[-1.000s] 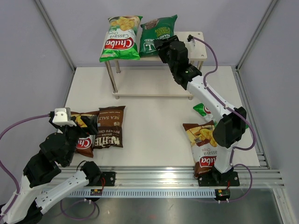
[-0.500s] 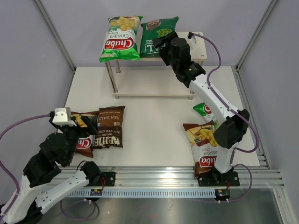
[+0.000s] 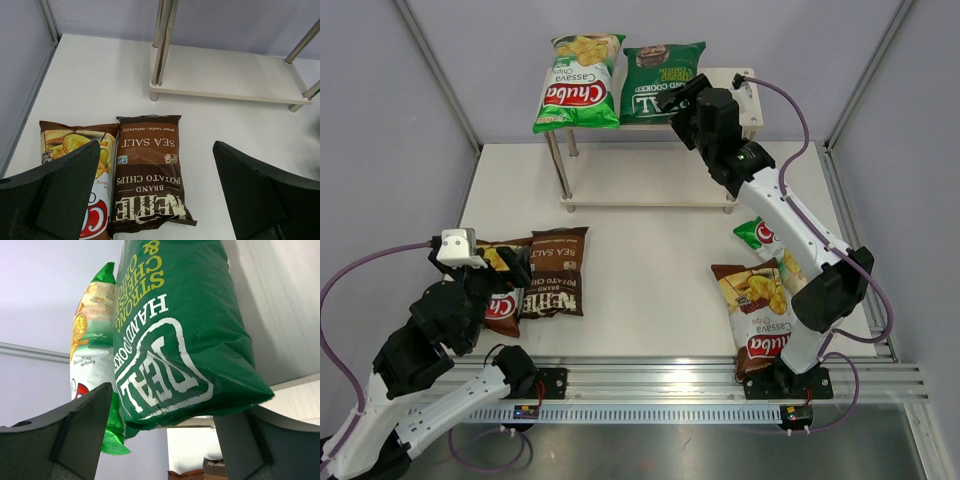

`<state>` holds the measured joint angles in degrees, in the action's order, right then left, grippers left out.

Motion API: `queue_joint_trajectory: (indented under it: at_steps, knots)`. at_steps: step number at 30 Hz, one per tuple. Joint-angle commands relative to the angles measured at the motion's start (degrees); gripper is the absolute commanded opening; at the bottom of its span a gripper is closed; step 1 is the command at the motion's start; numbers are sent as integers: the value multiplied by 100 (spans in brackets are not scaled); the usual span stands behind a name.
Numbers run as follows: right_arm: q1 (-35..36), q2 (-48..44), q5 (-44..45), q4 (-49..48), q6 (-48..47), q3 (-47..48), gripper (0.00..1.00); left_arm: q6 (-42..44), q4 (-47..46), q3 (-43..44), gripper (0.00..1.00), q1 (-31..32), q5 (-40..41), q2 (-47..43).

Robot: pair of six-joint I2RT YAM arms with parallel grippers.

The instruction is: Place and organize the chips bags onto the shelf

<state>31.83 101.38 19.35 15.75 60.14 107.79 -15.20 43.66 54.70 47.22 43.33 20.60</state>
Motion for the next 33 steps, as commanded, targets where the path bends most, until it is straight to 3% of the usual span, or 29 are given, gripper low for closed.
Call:
queue_joint_trajectory:
  at_steps: [1, 3, 10, 21, 24, 31, 33]
  knots:
    - [-133, -444, 60, -62, -187, -292, 82, 52, -226, -20, 99, -29, -70, 111]
    - [-195, -523, -28, -168, -178, -442, 78, 52, -226, -20, 99, -46, -97, 146]
    - [-230, -444, -195, -406, -125, -505, 47, 61, -244, -29, 99, -134, -193, 172]
    - [-222, 13, -573, -502, 77, -118, 37, 79, -288, -56, 99, -196, -308, 216]
    - [-230, 74, -591, -336, -72, 67, 39, 79, -297, -64, 99, -213, -325, 225]
    - [-388, -505, -292, -186, -178, -354, 74, 70, -297, -47, 99, -213, -334, 234]
    - [-450, -725, -231, -125, -283, -495, 76, 61, -288, -29, 99, -222, -369, 278]
